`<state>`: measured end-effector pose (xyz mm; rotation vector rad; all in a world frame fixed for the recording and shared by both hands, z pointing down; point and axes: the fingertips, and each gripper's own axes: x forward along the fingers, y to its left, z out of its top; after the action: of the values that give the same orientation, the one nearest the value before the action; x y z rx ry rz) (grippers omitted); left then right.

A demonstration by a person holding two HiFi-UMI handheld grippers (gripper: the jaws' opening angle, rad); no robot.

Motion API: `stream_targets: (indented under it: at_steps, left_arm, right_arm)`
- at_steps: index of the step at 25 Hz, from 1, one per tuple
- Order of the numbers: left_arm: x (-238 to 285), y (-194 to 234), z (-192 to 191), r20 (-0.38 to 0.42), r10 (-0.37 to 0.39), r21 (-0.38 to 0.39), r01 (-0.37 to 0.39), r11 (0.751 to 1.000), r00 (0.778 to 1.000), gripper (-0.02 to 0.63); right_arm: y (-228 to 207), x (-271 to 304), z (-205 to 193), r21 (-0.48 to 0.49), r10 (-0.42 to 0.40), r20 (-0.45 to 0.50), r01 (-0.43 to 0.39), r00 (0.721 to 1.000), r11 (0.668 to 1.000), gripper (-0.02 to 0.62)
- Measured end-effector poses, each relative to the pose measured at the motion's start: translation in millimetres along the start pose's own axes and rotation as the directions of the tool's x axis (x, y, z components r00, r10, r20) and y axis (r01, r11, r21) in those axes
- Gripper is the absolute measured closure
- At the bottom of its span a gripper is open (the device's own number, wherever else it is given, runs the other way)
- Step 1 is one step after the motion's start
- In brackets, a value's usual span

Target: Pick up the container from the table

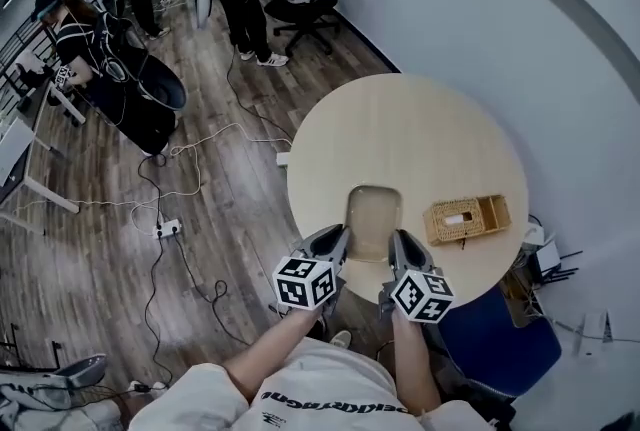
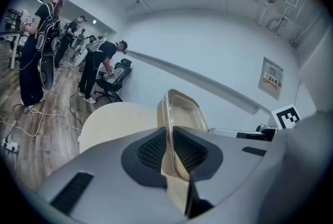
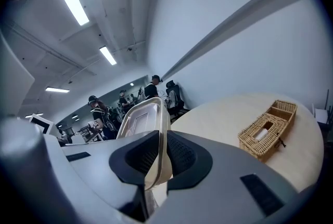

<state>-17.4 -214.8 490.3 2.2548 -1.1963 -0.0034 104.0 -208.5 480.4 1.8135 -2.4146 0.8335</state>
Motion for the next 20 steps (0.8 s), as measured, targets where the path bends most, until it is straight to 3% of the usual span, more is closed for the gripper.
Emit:
stream_targets:
  at_steps: [9, 20]
  left_arm:
    - [-38.8, -0.9, 43.9, 0.102, 0.029, 0.064, -0.036, 0.997, 0.994, 0.554]
    - [-55.5, -14.5, 63.5, 0.154, 0.018, 0.15, -0.042, 0.988, 0.988, 0.555]
  right_arm:
    - [50.7, -7.1, 29.6, -0.086, 0.06, 0.058, -0.055, 0.996, 0.995, 0.518]
    - [65.9, -21.0, 44.9, -0.123, 0.054, 0.133, -0.038, 0.99, 0.992, 0.518]
